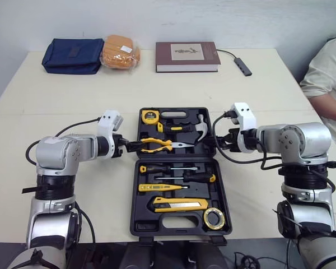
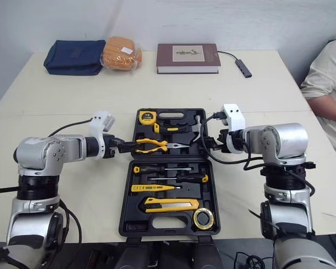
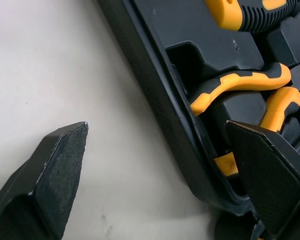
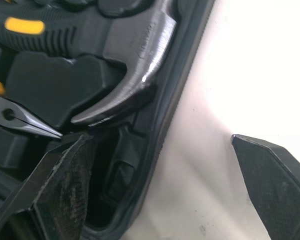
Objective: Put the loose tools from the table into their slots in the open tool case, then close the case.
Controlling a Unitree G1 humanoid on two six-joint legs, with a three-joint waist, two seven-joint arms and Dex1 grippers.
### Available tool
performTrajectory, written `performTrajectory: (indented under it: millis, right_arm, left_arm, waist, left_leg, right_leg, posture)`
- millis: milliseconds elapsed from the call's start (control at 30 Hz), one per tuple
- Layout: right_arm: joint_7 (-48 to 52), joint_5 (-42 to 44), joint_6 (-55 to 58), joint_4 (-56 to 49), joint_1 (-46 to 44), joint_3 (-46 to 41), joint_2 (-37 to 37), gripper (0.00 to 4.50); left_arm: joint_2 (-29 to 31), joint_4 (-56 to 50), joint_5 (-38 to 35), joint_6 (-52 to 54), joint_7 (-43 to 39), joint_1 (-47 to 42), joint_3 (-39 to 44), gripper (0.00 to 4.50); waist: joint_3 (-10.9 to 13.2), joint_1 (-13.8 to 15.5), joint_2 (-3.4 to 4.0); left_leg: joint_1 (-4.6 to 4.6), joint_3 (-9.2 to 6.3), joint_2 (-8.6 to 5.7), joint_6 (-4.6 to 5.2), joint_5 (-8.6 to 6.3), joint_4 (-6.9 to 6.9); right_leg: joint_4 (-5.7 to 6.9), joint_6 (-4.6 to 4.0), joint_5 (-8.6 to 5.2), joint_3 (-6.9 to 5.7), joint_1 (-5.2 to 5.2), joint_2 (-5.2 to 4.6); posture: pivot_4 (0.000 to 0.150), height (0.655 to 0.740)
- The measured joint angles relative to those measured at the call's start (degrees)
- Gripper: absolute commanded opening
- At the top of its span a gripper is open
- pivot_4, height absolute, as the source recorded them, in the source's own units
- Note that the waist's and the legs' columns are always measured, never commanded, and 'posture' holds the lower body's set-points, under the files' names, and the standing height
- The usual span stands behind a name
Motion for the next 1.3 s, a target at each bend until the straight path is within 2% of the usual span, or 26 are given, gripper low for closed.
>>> performTrajectory:
  millis: [100,167,233,400,433,467,600,1033,1233,1300]
  right_arm:
    - [0.01,-0.17,-1.15,0.43,0.02,0.78,-0.5,4.5]
    - [0.04,-0.38,-2.28,0.58,0.21,1.81,-1.39,3.97]
    - [0.08,-0.46,-3.18,0.65,0.93,2.64,-1.63,3.22]
    - [0.87,0.77,-4.4,-0.5,1.1,4.41,-1.51,0.74]
    - [0.72,0.67,-4.41,-0.71,1.1,4.49,-1.53,0.29]
    - [0.67,0.71,-4.36,-0.89,1.16,4.51,-1.56,0.07]
    - [-0.23,0.83,-3.48,-1.32,1.25,4.45,-1.47,0.0]
    - [-5.19,0.52,-2.95,-1.32,1.29,-0.65,3.16,0.0]
    - [-7.14,-1.49,-15.3,-0.93,1.28,-1.94,5.59,0.0]
    - [-6.58,-2.53,-21.18,-0.94,1.32,-1.21,5.45,0.0]
  left_arm:
    - [-0.27,0.37,0.03,-0.52,0.4,-0.24,-0.53,4.42]
    - [-0.3,0.47,0.18,-1.2,0.69,-0.23,-1.08,3.88]
    - [-0.28,0.66,0.38,-1.53,0.96,-0.14,-1.31,3.19]
    - [-0.18,-1.37,0.28,-3.49,0.76,0.52,-4.52,1.01]
    - [-0.21,-1.5,0.26,-3.44,0.9,0.59,-4.55,0.74]
    - [-0.45,-1.77,0.28,-3.47,1.24,0.87,-4.57,0.62]
    - [-1.39,-3.5,0.35,-3.52,2.88,1.85,-4.47,0.32]
    - [-5.0,-4.8,0.15,-4.62,4.1,4.06,0.46,0.25]
    - [-5.28,1.14,2.74,-17.82,3.51,0.78,0.72,0.08]
    - [-4.66,2.73,4.68,-24.73,2.31,0.13,-0.35,0.0]
  waist:
    - [0.0,0.0,0.0]
    - [-0.01,0.12,-0.01]
    - [-0.01,0.08,-0.02]
    - [-0.05,0.02,-0.05]
    - [-0.07,0.03,-0.07]
    - [-0.2,0.01,-0.19]
    - [-0.52,0.12,-0.17]
    - [-0.86,0.06,-0.07]
    - [-0.79,0.04,-0.09]
    - [-0.79,0.01,-0.09]
  left_leg:
    - [0.02,0.02,0.0,0.0,0.01,0.0]
    - [0.02,0.02,0.0,0.0,0.01,0.01]
    - [0.02,0.02,-0.01,0.0,0.01,0.01]
    - [0.18,0.08,0.0,-0.01,0.01,0.0]
    - [0.23,0.08,0.0,-0.01,0.01,0.0]
    - [0.3,0.08,0.01,-0.03,0.02,-0.01]
    - [0.3,0.08,0.01,-0.03,0.02,-0.02]
    - [0.15,0.08,0.0,-0.02,0.03,-0.05]
    - [-0.24,0.19,-0.01,-0.04,0.06,-0.08]
    - [-0.62,0.34,-0.01,-0.02,0.08,-0.04]
  right_leg:
    - [0.02,0.0,0.0,0.01,0.0,0.0]
    - [0.03,0.0,0.0,0.01,0.0,-0.01]
    - [0.03,0.0,0.0,0.02,0.01,-0.01]
    - [0.1,0.0,0.0,0.09,0.08,-0.01]
    - [0.1,0.0,0.0,0.1,0.13,-0.01]
    - [0.11,0.0,0.0,0.11,0.18,-0.01]
    - [0.12,0.0,0.0,0.15,0.18,-0.03]
    - [0.12,0.0,0.0,0.16,0.02,-0.04]
    - [0.17,0.0,0.0,0.18,-0.46,0.01]
    - [0.25,0.02,0.01,0.25,-0.93,0.04]
  posture:
    - [0.15,0.74]
    - [0.15,0.74]
    - [0.15,0.74]
    - [0.15,0.74]
    - [0.15,0.74]
    - [0.15,0.74]
    - [0.15,0.74]
    - [0.15,0.74]
    - [0.15,0.74]
    - [0.15,0.74]
